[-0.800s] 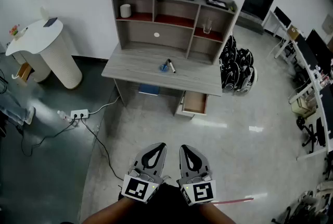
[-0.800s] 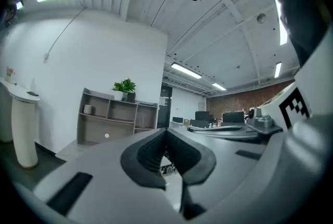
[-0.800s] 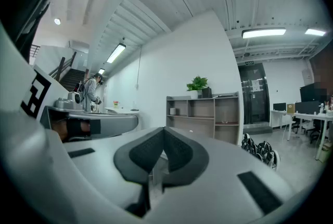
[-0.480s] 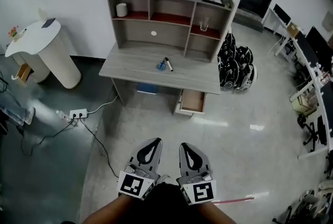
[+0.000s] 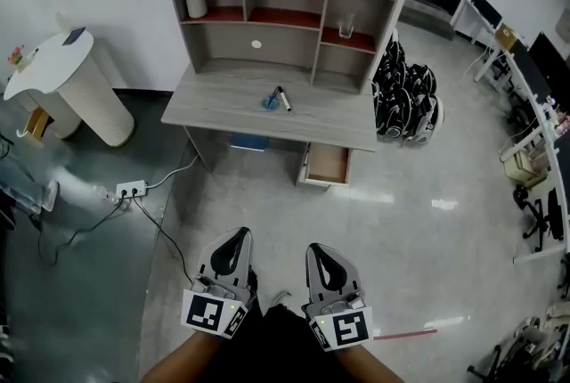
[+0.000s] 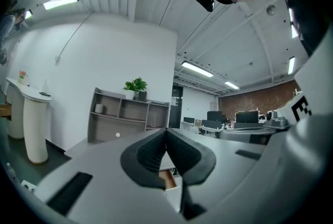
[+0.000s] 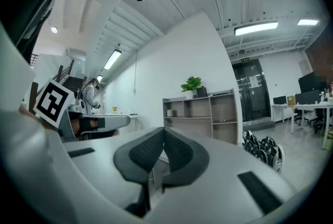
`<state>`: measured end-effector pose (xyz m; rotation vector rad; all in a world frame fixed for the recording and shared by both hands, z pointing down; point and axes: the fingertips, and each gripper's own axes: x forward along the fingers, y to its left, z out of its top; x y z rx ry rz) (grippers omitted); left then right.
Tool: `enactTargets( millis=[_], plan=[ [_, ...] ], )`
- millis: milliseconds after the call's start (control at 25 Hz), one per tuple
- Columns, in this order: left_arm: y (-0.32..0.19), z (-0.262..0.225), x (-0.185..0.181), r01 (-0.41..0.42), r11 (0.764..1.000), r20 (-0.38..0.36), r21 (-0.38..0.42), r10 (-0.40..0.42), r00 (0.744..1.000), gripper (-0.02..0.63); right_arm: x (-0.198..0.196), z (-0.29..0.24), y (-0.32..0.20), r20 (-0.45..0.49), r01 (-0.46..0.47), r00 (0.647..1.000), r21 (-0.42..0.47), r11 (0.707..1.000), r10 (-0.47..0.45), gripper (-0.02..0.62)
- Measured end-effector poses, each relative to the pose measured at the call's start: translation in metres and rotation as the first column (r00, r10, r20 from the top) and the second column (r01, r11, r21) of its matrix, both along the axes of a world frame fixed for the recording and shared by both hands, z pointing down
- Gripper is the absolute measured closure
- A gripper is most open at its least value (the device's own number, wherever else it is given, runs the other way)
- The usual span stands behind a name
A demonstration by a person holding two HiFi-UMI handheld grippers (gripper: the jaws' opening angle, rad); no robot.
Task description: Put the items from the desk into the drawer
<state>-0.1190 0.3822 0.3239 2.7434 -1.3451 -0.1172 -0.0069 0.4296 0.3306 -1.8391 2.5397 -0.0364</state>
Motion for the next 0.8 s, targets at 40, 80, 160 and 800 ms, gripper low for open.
enactTargets(
  millis=[40,80,160,800],
  plan=[
    [-0.004,0.004,0.003,-0.002,1.000,-0.002,-0.003,0.002,1.000,0.594,-0.002,0.002,-0.004,0.001,0.021,1.000,-0.004,1.000,-0.021,0.578],
    [-0.009,0.008,0.005,-0.005,1.000,-0.005,-0.011,0.005,1.000,0.594,-0.005,0.004,-0.010,-0.001,0.038,0.999,-0.010,0.999,-0.038,0.578],
    [-0.020,0.016,0.009,-0.017,0.999,-0.006,-0.028,0.017,1.000,0.594,-0.012,0.006,-0.022,-0.010,0.055,0.998,-0.021,0.998,-0.055,0.578],
    [-0.179,0.037,0.020,-0.092,0.993,0.018,-0.070,0.093,0.995,0.594,-0.043,0.017,-0.182,-0.024,0.113,0.993,-0.089,0.990,-0.115,0.578]
  ],
)
